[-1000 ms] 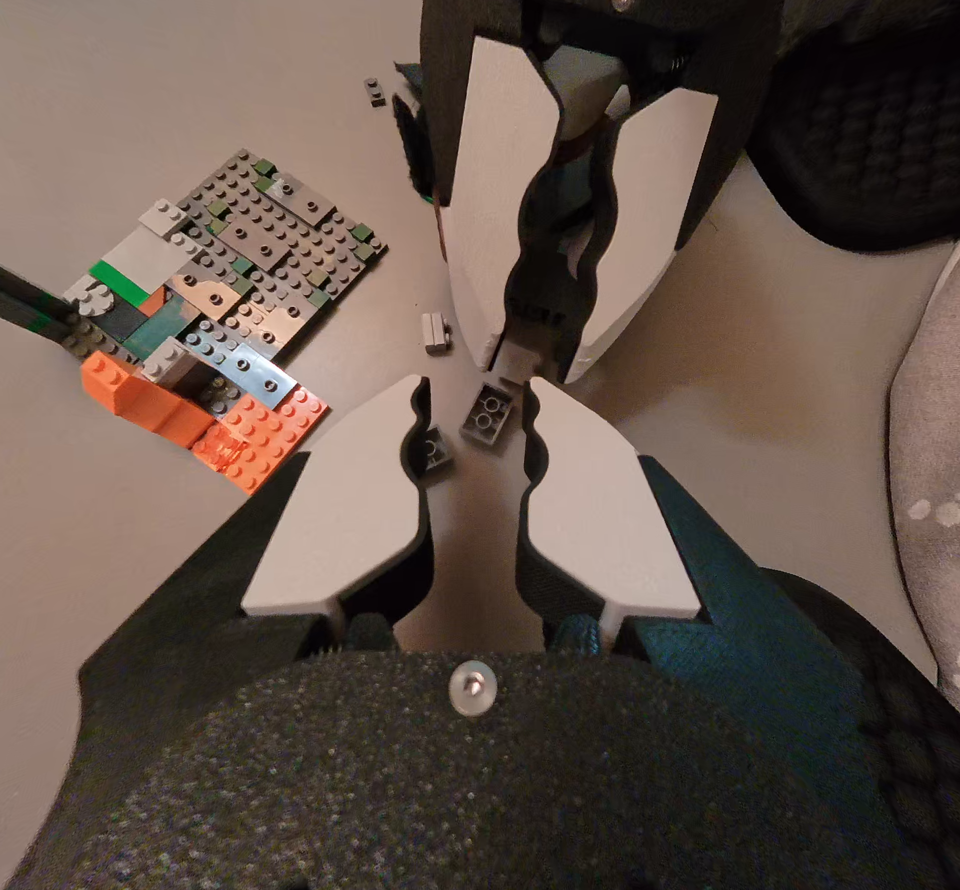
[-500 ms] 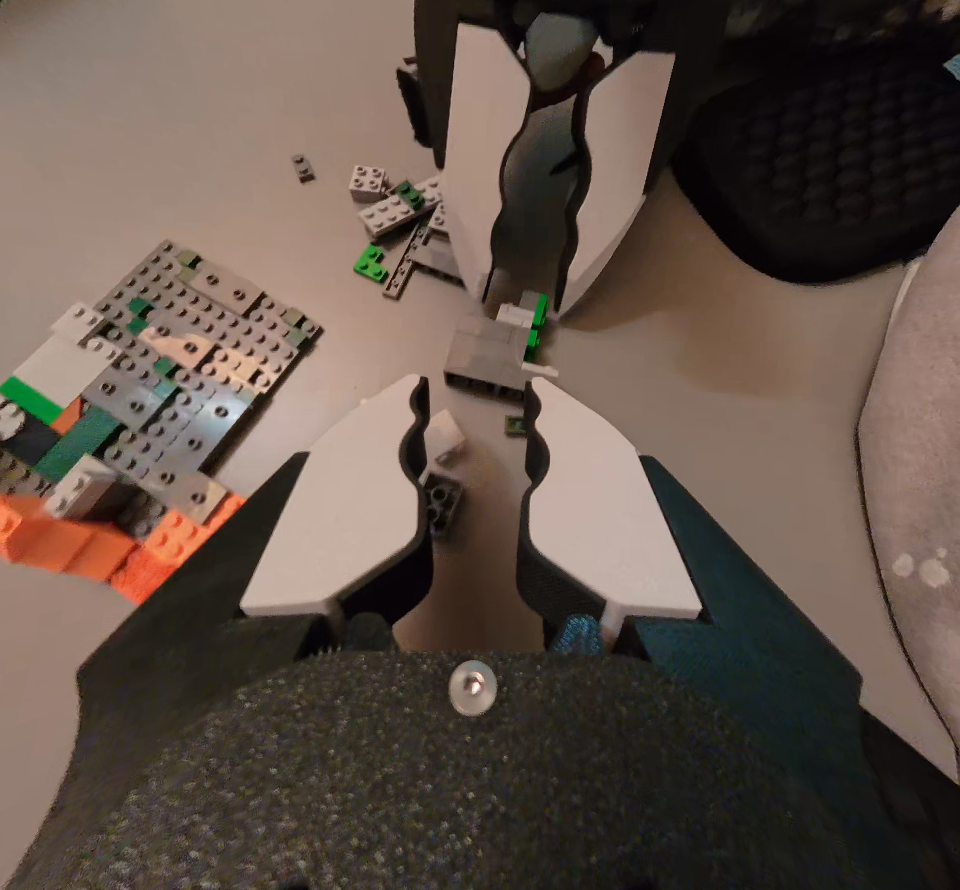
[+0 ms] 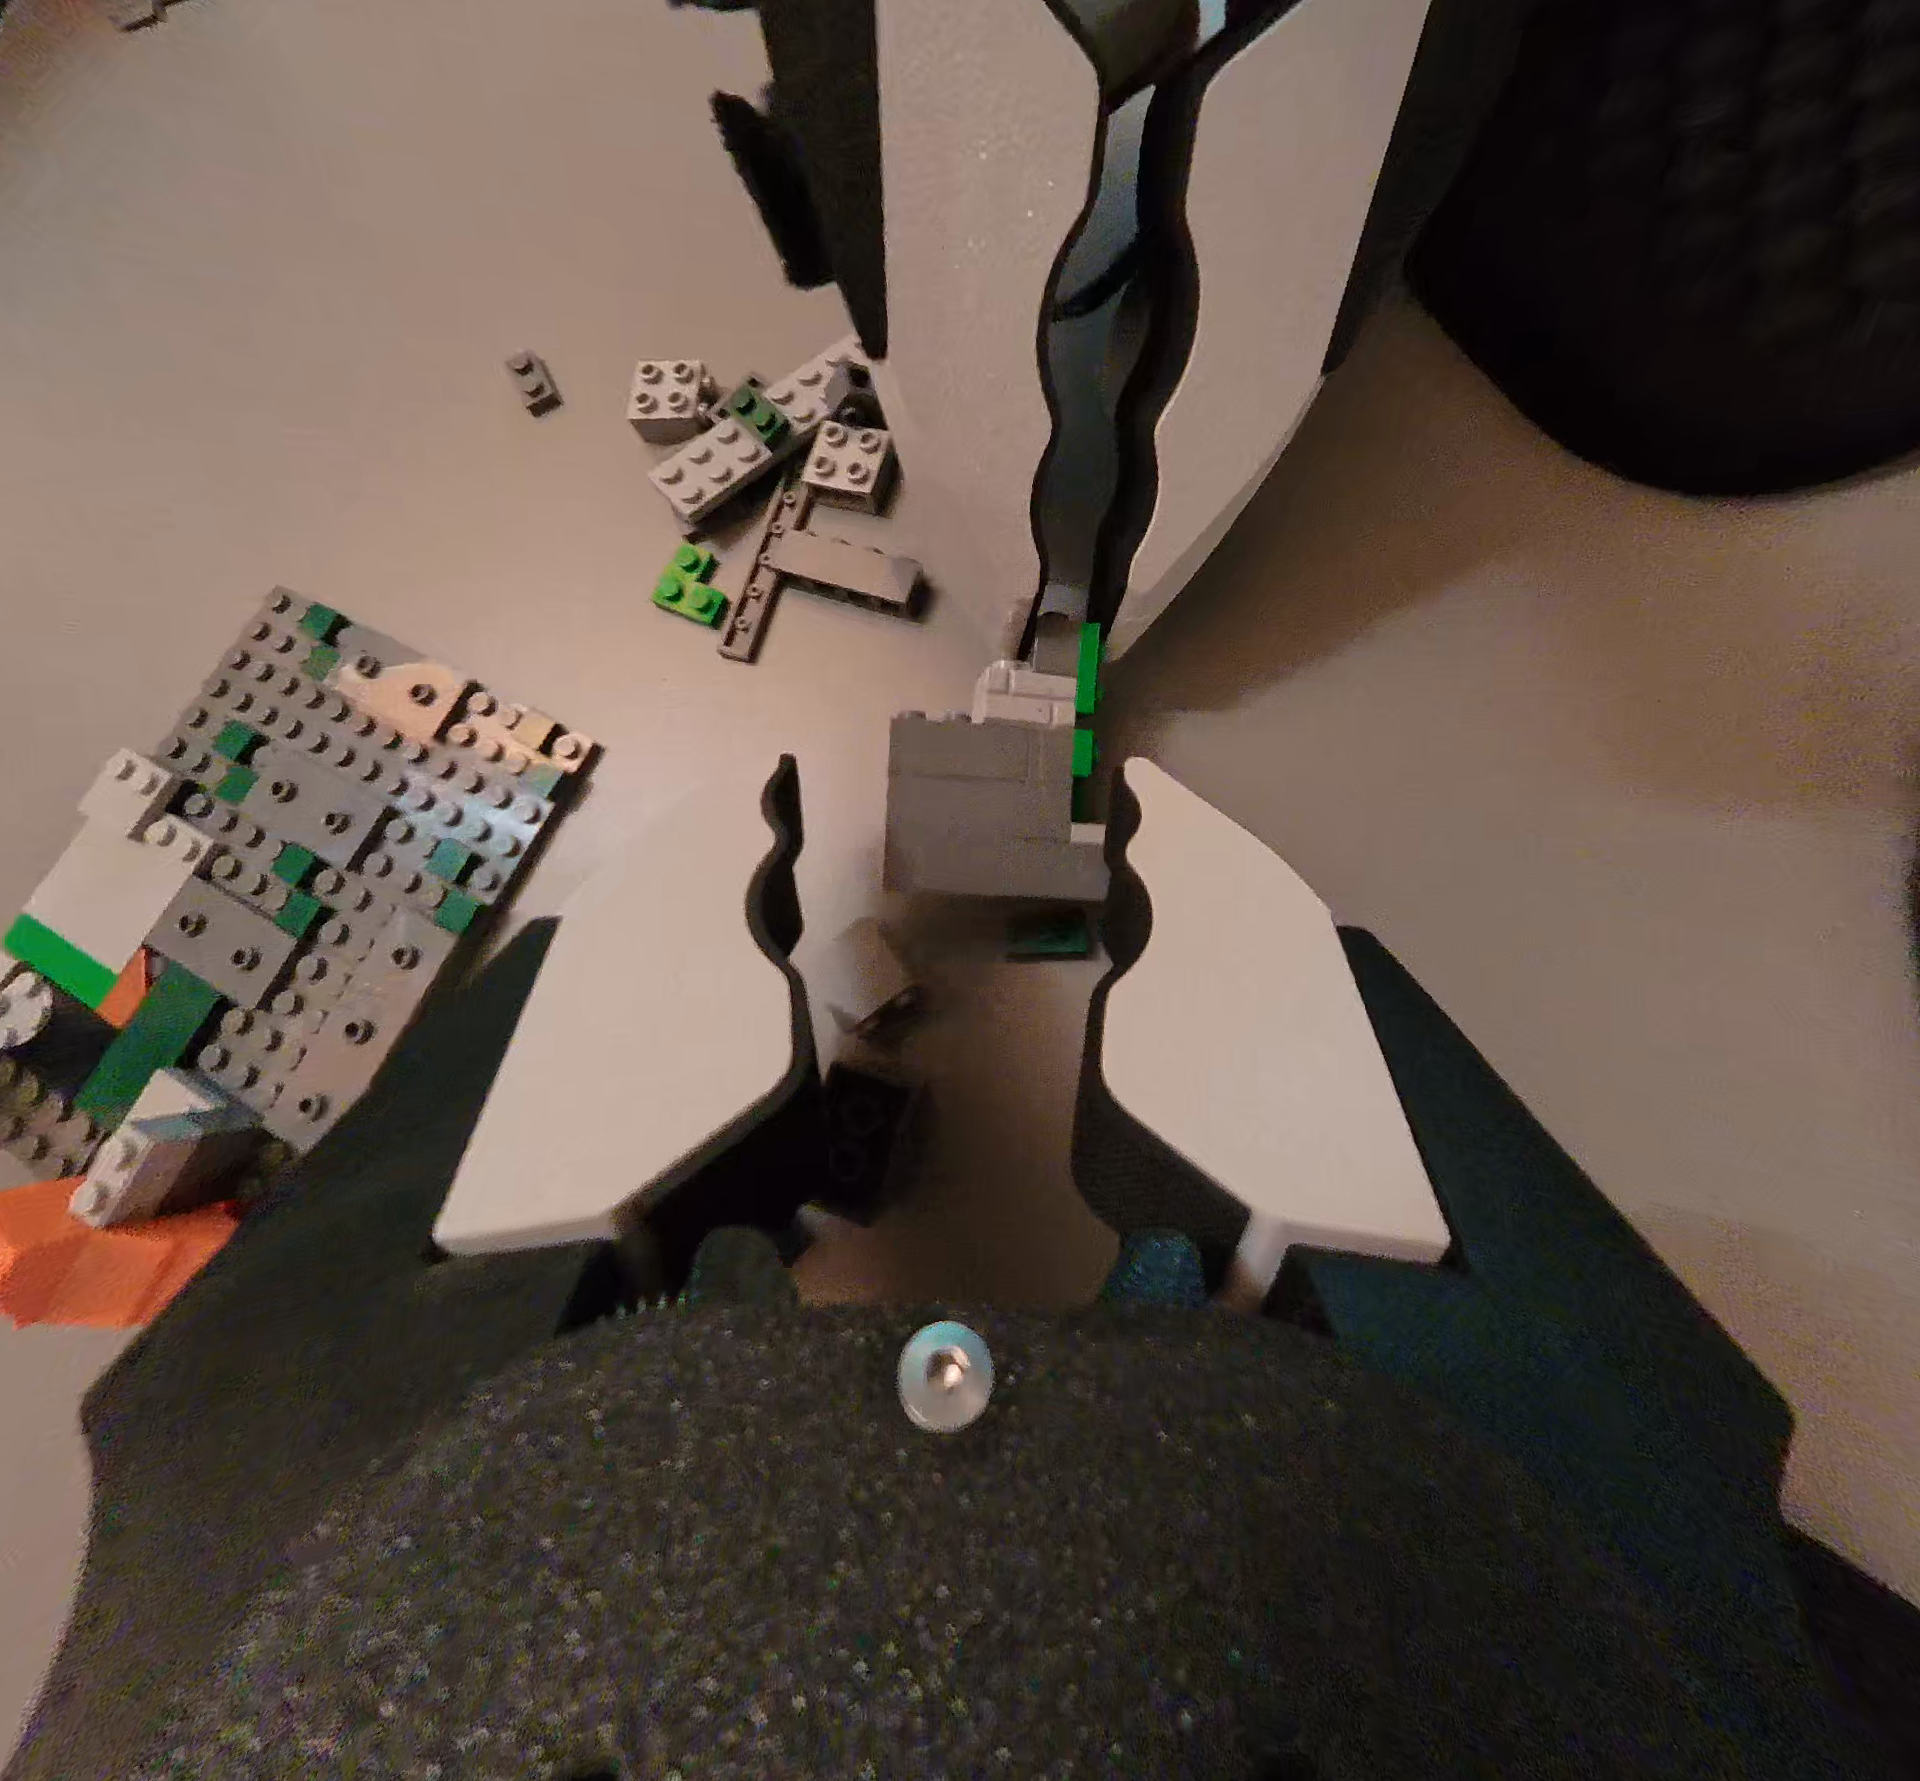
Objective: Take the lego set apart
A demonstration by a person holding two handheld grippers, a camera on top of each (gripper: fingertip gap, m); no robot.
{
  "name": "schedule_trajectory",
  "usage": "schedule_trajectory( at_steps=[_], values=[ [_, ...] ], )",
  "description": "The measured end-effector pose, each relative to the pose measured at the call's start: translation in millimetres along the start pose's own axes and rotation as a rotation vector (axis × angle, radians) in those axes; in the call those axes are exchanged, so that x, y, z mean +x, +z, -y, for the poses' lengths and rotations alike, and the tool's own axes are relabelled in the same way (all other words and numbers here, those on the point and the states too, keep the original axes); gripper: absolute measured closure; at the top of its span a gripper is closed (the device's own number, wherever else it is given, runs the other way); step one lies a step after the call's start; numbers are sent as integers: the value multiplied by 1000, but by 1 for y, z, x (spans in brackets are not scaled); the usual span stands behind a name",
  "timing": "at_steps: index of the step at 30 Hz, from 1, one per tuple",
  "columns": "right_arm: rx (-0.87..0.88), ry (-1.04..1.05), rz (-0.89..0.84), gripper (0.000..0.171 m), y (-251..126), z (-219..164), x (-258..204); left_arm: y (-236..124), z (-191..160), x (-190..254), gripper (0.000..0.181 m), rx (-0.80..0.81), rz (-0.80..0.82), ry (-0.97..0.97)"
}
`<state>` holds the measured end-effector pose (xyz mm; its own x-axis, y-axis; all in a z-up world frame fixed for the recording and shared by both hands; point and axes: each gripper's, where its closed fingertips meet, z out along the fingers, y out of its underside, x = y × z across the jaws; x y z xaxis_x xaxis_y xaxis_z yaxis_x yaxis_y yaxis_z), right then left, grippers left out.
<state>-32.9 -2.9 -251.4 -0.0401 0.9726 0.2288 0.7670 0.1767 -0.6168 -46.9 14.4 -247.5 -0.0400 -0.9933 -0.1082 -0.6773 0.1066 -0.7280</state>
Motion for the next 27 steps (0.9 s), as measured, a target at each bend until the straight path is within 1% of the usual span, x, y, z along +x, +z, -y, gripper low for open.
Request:
schedule_trajectory(
  at_steps=[1,3,4,10,12,13,14,15,16,18,21,23,25,27],
  values=[
    [11,-21,-5,159,0,3,-1,2,-1,4,126,-9,-18,5],
    [19,-69,-13,159,0,7,-3,5,-5,13,138,-33,-72,-1],
    [17,-86,-12,159,-1,8,-5,5,-5,14,140,-35,-86,-16],
    [65,-50,-77,159,-9,12,6,-2,3,7,140,10,-104,-183],
    [83,-34,-86,159,-11,12,7,-3,4,6,140,14,-112,-213],
    [86,-23,-82,159,-12,11,6,-4,2,4,140,3,-96,-225],
    [74,-9,-76,159,-14,7,6,-5,-9,-7,140,-48,-29,-219],
    [70,12,-85,159,-17,1,8,-10,-14,-14,140,-43,-16,-245],
    [83,40,-87,159,-20,-4,9,-17,-10,-12,140,5,-59,-301],
    [123,86,-87,159,-24,-9,10,-23,-11,-15,140,13,-27,-276],
    [196,103,-78,159,-28,0,10,-13,-13,-4,140,-26,-73,-266],
    [226,91,-71,159,-29,7,9,-8,-12,-3,140,-38,-60,-234],
    [245,83,-66,159,-29,13,8,-10,-7,-3,132,-5,-78,-261],
    [257,64,-68,159,-28,17,6,-16,4,-3,132,68,-106,-296]
  ],
)
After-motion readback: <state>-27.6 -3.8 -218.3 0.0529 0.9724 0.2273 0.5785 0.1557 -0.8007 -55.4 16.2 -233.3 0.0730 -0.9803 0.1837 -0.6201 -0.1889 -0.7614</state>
